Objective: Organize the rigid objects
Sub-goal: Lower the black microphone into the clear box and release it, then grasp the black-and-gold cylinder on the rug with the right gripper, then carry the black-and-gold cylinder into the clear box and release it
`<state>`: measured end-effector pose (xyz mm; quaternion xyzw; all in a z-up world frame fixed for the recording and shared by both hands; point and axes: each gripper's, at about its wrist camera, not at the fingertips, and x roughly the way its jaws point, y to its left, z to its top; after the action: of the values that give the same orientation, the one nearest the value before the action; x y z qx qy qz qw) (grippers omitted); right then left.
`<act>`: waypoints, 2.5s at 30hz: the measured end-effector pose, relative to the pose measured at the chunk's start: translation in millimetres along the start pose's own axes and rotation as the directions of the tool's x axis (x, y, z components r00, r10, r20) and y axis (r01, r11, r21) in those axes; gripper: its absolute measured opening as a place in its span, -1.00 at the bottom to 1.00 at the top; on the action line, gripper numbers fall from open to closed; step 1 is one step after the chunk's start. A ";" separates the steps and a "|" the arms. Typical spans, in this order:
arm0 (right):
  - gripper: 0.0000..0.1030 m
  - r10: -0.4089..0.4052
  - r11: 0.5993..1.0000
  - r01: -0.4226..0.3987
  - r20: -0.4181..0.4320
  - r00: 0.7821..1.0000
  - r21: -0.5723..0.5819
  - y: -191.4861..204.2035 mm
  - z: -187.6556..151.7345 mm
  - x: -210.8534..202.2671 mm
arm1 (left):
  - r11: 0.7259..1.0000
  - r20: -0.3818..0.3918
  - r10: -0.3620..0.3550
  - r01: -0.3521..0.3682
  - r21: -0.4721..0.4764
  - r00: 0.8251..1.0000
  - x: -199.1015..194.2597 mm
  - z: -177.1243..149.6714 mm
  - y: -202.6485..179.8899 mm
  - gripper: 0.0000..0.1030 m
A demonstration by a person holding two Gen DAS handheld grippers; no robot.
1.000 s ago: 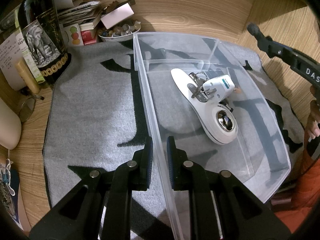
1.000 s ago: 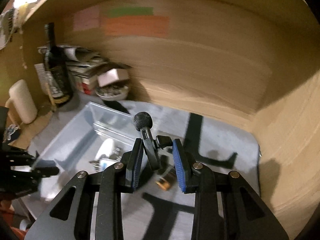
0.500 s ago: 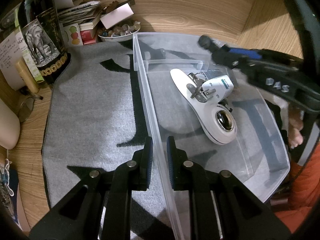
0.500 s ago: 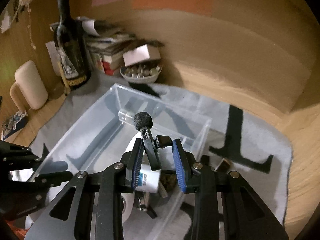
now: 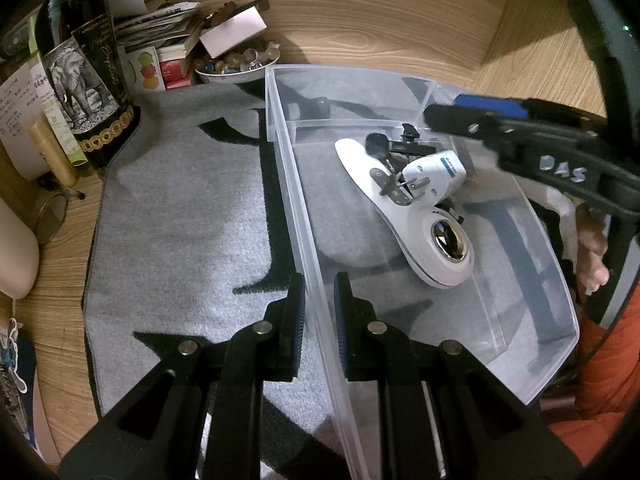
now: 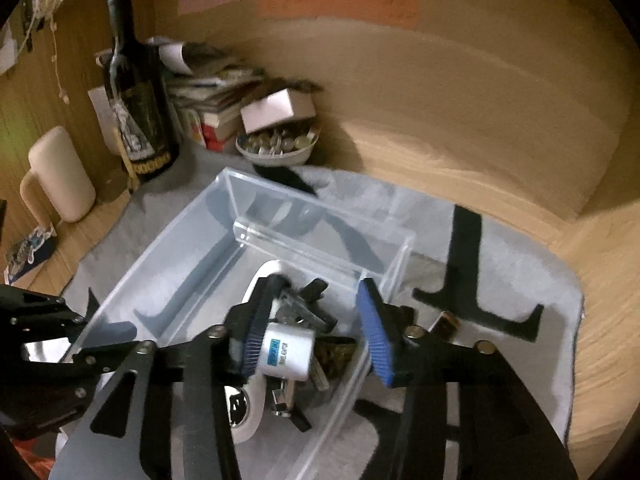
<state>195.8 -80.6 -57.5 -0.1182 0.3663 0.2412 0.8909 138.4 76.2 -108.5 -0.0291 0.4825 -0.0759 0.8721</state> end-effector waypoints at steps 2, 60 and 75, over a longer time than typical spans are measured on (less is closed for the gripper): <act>-0.16 -0.014 1.000 0.014 0.026 1.000 0.004 -3.0 1.3 -9.8 | 1.000 0.000 0.000 0.000 0.000 1.000 0.0 -0.1 0.0 -0.72; -0.58 -0.150 0.975 0.151 -0.018 0.989 0.164 -74.4 -23.8 -19.5 | 1.000 0.000 0.000 0.000 -0.006 1.000 -0.1 -0.1 0.3 -0.72; -0.58 -0.069 0.996 0.061 0.122 0.990 0.064 -23.7 0.4 -45.3 | 1.000 0.003 -0.003 0.003 -0.014 1.000 -0.7 0.0 1.2 -0.73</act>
<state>180.5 -116.2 -24.3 -0.0878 0.3132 0.2076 0.9226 138.1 77.5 -108.1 -0.0362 0.4817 -0.0737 0.8725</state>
